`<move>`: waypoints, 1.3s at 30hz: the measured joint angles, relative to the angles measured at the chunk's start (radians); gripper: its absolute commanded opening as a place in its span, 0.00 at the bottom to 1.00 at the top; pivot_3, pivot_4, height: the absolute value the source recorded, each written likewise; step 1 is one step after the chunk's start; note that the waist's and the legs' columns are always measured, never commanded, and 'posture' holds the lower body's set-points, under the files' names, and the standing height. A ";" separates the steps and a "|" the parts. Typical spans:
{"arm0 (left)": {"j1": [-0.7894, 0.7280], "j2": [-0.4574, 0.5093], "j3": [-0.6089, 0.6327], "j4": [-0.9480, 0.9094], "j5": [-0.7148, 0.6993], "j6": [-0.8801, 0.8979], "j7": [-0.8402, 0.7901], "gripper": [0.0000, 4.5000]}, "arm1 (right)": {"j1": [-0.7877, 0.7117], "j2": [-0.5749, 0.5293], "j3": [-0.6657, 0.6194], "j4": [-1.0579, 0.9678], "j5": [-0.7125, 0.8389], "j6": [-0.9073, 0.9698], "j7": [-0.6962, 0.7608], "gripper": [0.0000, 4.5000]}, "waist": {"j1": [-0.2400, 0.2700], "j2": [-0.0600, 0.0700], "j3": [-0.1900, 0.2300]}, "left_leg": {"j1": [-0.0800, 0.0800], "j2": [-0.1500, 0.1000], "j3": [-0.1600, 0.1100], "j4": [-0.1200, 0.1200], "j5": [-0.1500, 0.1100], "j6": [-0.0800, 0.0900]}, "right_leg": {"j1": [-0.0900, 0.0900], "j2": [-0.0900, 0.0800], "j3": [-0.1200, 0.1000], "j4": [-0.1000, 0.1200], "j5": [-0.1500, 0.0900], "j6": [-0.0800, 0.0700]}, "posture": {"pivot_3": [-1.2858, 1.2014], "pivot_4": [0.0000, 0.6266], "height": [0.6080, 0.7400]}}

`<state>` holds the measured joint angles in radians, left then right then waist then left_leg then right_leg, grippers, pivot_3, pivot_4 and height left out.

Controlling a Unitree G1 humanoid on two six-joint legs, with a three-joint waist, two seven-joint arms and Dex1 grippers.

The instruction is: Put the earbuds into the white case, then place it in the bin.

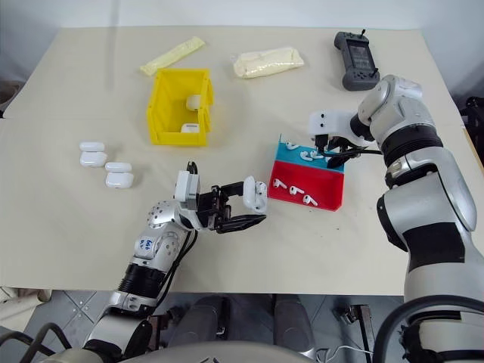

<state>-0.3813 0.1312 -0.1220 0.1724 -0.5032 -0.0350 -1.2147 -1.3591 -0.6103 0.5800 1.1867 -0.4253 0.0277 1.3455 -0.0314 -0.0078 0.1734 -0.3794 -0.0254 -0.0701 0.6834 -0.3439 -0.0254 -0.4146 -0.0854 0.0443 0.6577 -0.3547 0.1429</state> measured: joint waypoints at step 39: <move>-0.008 0.007 0.006 0.000 -0.001 0.001 -0.012 0.63 | 0.010 0.027 -0.102 0.000 -0.016 0.120 -0.014 0.13 | 0.000 0.000 0.000 | 0.000 -0.006 -0.002 0.001 0.000 0.000 | 0.001 -0.011 -0.012 0.001 0.000 0.000 | 0.52 0.24 1.00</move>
<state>-0.3891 0.1384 -0.1164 0.1728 -0.5039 -0.0343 -1.2265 -1.3492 -0.5838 0.4782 1.1871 -0.4413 0.1479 1.3319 -0.0313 -0.0076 0.1733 -0.3792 -0.0310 -0.0718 0.6839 -0.3438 -0.0251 -0.4138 -0.0961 0.0321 0.6591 -0.3547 0.1428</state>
